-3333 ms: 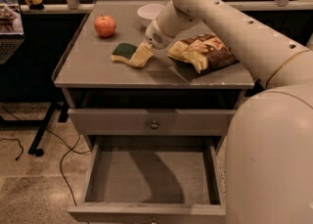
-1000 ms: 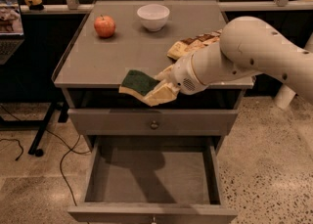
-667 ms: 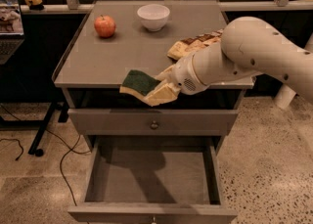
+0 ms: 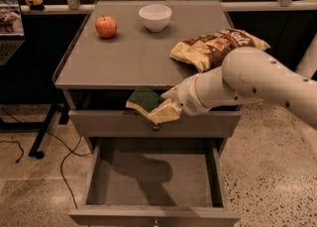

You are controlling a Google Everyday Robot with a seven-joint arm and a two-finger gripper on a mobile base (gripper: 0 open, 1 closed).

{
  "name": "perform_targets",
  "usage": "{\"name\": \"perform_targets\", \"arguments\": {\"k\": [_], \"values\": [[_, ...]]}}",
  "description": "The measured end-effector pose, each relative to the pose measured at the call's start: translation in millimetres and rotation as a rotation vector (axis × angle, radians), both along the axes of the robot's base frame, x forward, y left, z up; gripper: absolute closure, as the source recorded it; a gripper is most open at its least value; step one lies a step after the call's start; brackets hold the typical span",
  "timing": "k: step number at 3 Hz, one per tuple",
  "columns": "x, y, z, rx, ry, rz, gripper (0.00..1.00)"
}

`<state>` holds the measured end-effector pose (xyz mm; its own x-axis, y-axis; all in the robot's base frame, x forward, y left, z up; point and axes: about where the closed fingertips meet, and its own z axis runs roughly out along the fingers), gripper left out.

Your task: Place sponge into middle drawer

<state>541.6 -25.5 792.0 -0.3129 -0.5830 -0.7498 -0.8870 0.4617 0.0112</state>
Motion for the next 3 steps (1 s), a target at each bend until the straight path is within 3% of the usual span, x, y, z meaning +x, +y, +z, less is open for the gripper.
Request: {"name": "perform_targets", "arguments": {"k": [2, 3], "values": [[-30, -30, -66, -0.044, 0.012, -0.196, 1.0], [-36, -44, -97, -0.054, 0.032, -0.246, 1.0]]}}
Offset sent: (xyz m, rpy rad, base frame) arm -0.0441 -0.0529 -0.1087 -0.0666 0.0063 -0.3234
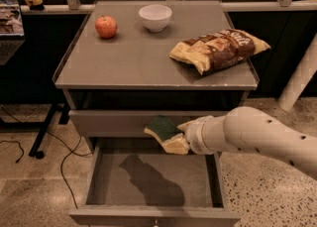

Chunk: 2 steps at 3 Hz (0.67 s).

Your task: Place sponge into middle drawer

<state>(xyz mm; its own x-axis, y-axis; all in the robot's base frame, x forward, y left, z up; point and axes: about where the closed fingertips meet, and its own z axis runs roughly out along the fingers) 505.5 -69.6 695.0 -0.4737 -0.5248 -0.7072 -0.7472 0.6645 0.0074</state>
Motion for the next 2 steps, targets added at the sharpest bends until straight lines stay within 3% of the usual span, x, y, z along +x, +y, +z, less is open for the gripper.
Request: {"name": "perform_targets", "arguments": {"k": [1, 2], "values": [[-1.9, -11.5, -29.8, 0.007, 0.054, -0.03, 1.0], [-2.2, -13.6, -34.9, 0.009, 0.064, -0.035, 1.0]]}}
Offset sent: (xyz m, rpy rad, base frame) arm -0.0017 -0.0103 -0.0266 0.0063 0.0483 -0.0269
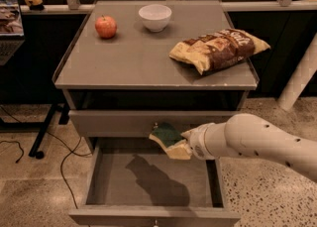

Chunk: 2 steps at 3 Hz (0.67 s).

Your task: Place sponge into middle drawer

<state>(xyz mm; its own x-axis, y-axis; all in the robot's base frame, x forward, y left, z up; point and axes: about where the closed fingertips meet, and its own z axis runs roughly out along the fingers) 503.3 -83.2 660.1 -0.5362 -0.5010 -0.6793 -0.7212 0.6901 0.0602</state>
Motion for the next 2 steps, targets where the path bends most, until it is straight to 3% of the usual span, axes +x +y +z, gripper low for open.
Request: {"name": "perform_targets", "arguments": {"k": [1, 2], "values": [[0, 4, -9, -0.001, 0.01, 0.016, 1.0], [-3, 0, -42, -0.009, 0.03, 0.003, 1.0]]}}
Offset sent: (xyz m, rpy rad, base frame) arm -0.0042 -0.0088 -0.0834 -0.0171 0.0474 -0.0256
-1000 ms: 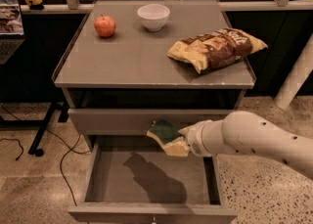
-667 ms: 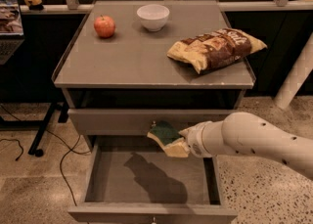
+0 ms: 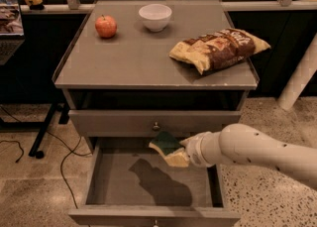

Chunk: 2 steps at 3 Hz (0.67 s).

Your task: Place sponge into middle drawer

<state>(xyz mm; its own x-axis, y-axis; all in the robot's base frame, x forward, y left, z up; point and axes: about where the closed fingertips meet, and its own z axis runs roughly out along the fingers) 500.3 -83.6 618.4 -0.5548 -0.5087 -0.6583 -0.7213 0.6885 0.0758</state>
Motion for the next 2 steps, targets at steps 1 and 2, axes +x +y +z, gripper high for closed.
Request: {"name": "perform_targets", "arguments": {"k": [1, 2], "values": [[-2, -9, -38, 0.006, 0.001, -0.009, 1.0], [-3, -22, -78, 0.016, 0.01, -0.03, 1.0]]}}
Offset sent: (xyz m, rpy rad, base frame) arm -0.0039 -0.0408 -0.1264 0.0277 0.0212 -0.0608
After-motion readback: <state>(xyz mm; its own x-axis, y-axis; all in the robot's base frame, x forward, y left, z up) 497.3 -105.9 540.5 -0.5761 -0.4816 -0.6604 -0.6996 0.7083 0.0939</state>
